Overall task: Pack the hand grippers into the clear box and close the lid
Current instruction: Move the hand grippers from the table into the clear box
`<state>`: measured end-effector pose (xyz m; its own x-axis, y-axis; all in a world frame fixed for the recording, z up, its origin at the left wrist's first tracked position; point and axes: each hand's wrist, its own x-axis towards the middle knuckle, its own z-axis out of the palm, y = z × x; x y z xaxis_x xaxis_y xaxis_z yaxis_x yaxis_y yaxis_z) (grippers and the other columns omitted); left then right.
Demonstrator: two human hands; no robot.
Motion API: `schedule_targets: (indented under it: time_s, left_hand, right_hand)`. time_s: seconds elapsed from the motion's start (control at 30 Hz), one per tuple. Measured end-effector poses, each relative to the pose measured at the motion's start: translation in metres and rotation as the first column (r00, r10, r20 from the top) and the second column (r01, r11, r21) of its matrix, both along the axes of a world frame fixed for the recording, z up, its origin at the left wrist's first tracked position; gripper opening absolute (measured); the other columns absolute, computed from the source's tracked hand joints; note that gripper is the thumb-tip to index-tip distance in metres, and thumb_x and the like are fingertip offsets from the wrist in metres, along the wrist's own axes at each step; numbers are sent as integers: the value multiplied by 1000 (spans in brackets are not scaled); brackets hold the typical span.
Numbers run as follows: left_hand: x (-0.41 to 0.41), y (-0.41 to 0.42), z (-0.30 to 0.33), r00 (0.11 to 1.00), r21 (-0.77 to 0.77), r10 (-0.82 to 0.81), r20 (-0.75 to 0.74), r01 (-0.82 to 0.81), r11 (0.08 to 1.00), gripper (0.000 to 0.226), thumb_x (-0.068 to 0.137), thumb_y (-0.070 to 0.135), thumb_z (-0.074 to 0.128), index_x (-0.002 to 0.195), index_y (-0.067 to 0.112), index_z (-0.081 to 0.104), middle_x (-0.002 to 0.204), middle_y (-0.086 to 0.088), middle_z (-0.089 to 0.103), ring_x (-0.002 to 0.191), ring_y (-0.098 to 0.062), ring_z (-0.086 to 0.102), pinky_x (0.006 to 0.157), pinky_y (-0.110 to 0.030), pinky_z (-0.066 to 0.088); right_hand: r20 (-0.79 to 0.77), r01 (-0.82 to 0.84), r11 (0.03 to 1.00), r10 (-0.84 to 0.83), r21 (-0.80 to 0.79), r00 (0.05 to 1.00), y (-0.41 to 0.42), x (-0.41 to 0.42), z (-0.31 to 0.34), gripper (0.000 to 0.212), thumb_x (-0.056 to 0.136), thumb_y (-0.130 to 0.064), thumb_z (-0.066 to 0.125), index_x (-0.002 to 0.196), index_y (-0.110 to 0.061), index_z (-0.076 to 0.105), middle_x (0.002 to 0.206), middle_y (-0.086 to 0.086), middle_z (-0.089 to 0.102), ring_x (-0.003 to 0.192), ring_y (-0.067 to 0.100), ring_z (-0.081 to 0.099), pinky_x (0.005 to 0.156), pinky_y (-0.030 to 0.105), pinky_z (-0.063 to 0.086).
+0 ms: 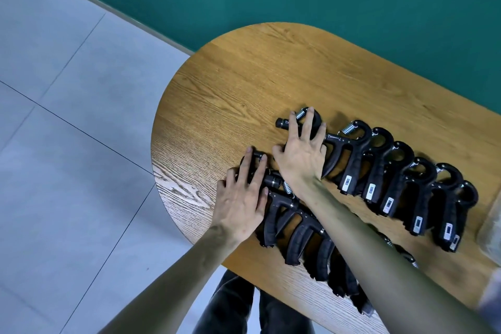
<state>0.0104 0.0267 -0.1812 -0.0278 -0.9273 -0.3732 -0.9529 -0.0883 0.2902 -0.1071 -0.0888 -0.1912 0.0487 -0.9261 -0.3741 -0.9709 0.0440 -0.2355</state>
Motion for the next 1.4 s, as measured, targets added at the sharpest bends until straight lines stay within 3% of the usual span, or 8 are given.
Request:
schedule_targets:
  time_s: [0.17, 0.4, 0.6, 0.9, 1.1, 1.27, 1.4]
  left_hand:
    - [3, -1, -1, 1000, -4, -12, -5, 12, 1000, 72, 102, 46, 30, 156, 30, -16, 164, -2, -26, 121, -25, 36, 99, -43, 44]
    - [6, -1, -3, 999, 0, -2, -39, 2, 1000, 74, 102, 38, 38, 158, 28, -9, 165, -2, -21, 117, -25, 33, 101, -43, 43]
    - [9, 2, -3, 995, 0, 50, -82, -50, 999, 73, 101, 36, 38, 159, 30, -6, 165, 0, -19, 119, -25, 31, 104, -43, 41]
    - [18, 3, 3, 985, -30, 139, -100, -142, 989, 75, 98, 34, 41, 159, 30, -3, 167, 0, -13, 123, -30, 31, 106, -49, 40]
    - [16, 2, 32, 983, -18, 156, -97, -158, 987, 72, 101, 34, 37, 159, 30, -6, 166, 0, -16, 126, -32, 32, 108, -49, 40]
    - [6, -1, 67, 982, -44, 150, -115, -156, 987, 73, 102, 33, 40, 159, 31, -6, 166, -1, -16, 117, -26, 29, 105, -45, 38]
    - [-8, 0, 97, 990, -43, 124, -64, -127, 991, 74, 104, 34, 36, 156, 34, -16, 164, 2, -23, 118, -23, 27, 107, -42, 35]
  right_hand:
    - [-14, -91, 996, 90, -21, 996, 7, 0, -4, 86, 94, -42, 57, 161, -27, 4, 166, 3, -22, 152, 46, 4, 110, 54, 34]
    - [10, -81, 994, 82, -76, 997, 5, -2, -4, 71, 98, -23, 53, 160, -29, 19, 169, 2, -9, 150, 45, 15, 107, 56, 37]
    - [82, -31, 974, 50, -222, 995, 12, -6, -3, 67, 84, -19, 63, 149, -27, 47, 166, 3, 25, 119, 39, 41, 91, 47, 41]
    - [66, -92, 963, 112, -255, 991, 28, -10, 5, 69, 81, -17, 64, 148, -28, 48, 165, 4, 27, 135, 40, 41, 93, 50, 41]
    - [74, -60, 956, 85, -287, 994, 47, -25, 30, 70, 79, -13, 64, 147, -25, 50, 164, 5, 29, 131, 43, 48, 86, 49, 43]
    - [44, -68, 938, 89, -339, 995, 63, -49, 61, 66, 80, -15, 65, 144, -24, 53, 163, 4, 31, 130, 41, 49, 85, 48, 44]
    - [38, -53, 928, 72, -368, 997, 74, -65, 87, 67, 78, -16, 67, 144, -25, 54, 163, 3, 32, 125, 41, 51, 85, 49, 44]
